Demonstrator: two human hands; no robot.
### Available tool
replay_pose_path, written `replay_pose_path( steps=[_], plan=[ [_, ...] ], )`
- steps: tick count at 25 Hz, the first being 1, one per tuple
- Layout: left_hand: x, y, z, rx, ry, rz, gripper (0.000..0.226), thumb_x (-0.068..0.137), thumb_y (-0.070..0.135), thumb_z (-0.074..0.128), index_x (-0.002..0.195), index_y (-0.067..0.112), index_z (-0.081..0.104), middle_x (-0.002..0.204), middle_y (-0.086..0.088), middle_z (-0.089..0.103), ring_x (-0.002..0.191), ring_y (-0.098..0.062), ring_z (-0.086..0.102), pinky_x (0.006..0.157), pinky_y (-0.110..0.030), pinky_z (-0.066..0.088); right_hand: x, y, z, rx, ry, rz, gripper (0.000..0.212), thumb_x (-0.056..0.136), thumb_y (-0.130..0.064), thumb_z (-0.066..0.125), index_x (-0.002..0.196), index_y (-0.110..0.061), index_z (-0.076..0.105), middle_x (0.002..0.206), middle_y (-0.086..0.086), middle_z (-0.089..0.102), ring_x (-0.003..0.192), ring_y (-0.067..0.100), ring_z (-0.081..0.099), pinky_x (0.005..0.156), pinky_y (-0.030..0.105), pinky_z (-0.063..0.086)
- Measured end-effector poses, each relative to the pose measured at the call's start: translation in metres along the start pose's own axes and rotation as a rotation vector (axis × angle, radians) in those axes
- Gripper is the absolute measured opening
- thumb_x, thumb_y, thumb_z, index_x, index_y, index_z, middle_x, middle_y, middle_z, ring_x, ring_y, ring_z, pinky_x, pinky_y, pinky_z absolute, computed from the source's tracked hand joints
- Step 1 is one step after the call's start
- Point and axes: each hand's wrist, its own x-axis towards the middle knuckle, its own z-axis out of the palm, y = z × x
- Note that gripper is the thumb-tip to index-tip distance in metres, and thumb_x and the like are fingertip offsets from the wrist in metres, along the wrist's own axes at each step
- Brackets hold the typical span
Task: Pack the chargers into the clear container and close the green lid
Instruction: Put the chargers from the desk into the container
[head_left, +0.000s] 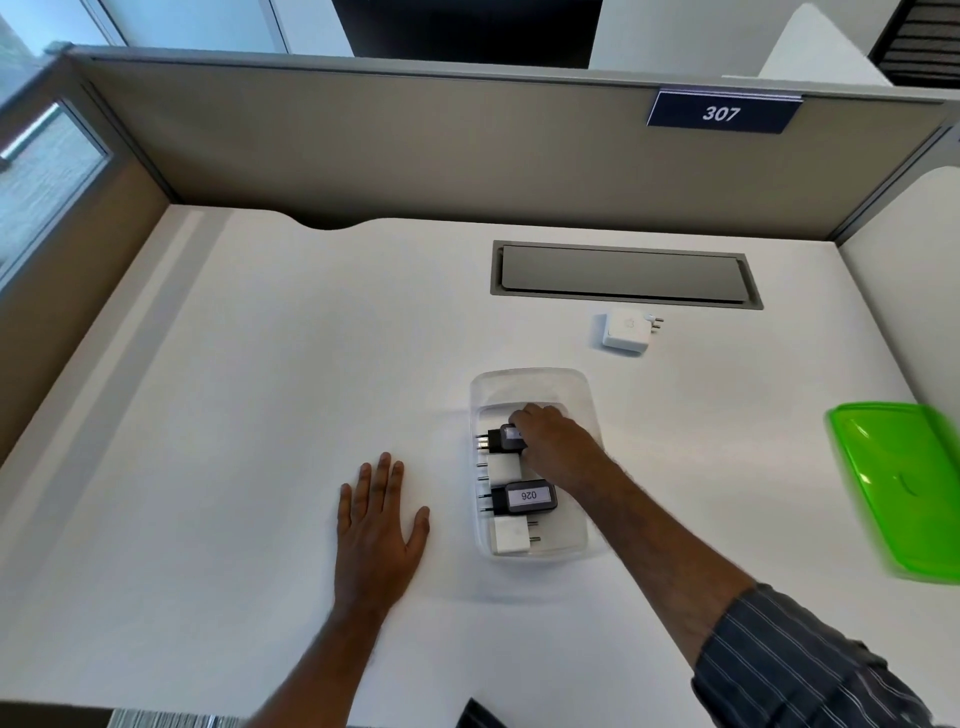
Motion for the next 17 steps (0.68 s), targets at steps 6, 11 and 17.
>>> replay_pose_path(
  steps=[6,11,17],
  plan=[
    [0.001,0.000,-0.001,0.011,-0.006,-0.009,0.074,0.100,0.052,0.037,0.165,0.024,0.013,0.175,0.003,0.009,0.162,-0.019,0.003,0.131,-0.050,0.013,-0.001,0.000,-0.013,0.111,0.028,-0.015,0.044,0.092,-0.006,0.056,0.135,-0.012,0.051,0.131,0.008,0.056,0.120,0.031,0.052,0.096,0.045,0.049],
    [0.000,0.001,-0.001,0.007,-0.006,-0.004,0.074,0.101,0.053,0.035,0.165,0.024,0.011,0.175,0.002,0.008,0.162,-0.019,0.002,0.131,-0.050,0.013,0.002,0.026,-0.054,0.377,0.506,-0.035,0.019,0.090,-0.025,0.066,0.107,-0.021,0.059,0.094,-0.004,0.057,0.084,0.015,0.052,0.075,0.035,0.050],
    [0.001,0.002,-0.001,0.000,-0.004,-0.001,0.075,0.100,0.052,0.036,0.165,0.023,0.012,0.175,0.002,0.009,0.162,-0.020,0.004,0.131,-0.051,0.014,0.029,0.104,-0.068,0.377,0.575,0.174,0.030,0.088,-0.011,0.068,0.117,-0.006,0.060,0.109,0.012,0.060,0.103,0.030,0.057,0.090,0.044,0.049]
  ],
)
